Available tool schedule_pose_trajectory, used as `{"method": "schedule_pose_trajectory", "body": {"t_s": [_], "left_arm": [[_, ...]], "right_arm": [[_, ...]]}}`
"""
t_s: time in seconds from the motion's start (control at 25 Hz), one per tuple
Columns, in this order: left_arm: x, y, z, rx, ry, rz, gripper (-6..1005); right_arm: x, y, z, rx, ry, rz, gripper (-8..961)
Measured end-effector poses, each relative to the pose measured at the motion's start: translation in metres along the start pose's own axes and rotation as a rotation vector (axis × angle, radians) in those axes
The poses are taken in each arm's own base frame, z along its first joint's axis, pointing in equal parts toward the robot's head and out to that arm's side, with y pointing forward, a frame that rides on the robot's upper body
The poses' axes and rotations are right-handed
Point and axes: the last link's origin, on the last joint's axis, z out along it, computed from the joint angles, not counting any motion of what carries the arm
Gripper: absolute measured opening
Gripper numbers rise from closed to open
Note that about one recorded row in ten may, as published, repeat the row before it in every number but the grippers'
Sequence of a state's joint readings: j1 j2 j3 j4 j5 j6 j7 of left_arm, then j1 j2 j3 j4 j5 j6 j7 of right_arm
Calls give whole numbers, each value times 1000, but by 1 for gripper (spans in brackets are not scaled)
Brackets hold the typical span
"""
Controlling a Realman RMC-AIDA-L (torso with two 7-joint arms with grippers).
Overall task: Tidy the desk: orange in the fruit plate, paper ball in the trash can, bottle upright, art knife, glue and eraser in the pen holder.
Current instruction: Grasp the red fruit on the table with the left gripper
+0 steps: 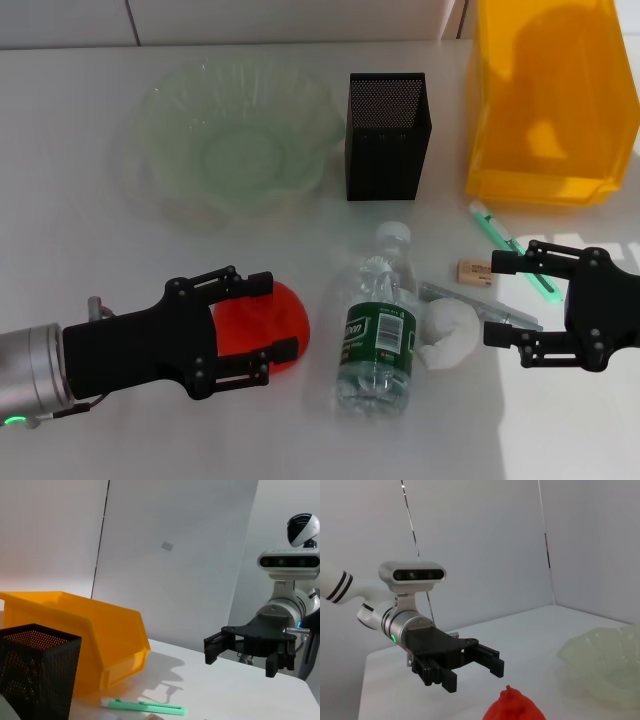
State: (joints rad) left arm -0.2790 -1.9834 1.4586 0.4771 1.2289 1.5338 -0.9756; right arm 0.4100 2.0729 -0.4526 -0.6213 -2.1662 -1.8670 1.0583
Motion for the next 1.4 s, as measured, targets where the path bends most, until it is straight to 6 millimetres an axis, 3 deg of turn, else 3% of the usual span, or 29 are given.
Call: {"method": "schedule_pose_trajectory", "body": {"t_s": [0.64, 1.0, 1.4], "left_arm": [[-7, 2, -18, 135, 60, 30, 730], [-28, -6, 9, 178, -66, 13, 701], [-31, -15, 16, 205, -117, 22, 668]], "right_arm": [[2, 2, 0, 10, -10, 3, 816], [1, 1, -1, 14, -11, 3, 816], [3, -1, -1, 27, -3, 6, 816]]}}
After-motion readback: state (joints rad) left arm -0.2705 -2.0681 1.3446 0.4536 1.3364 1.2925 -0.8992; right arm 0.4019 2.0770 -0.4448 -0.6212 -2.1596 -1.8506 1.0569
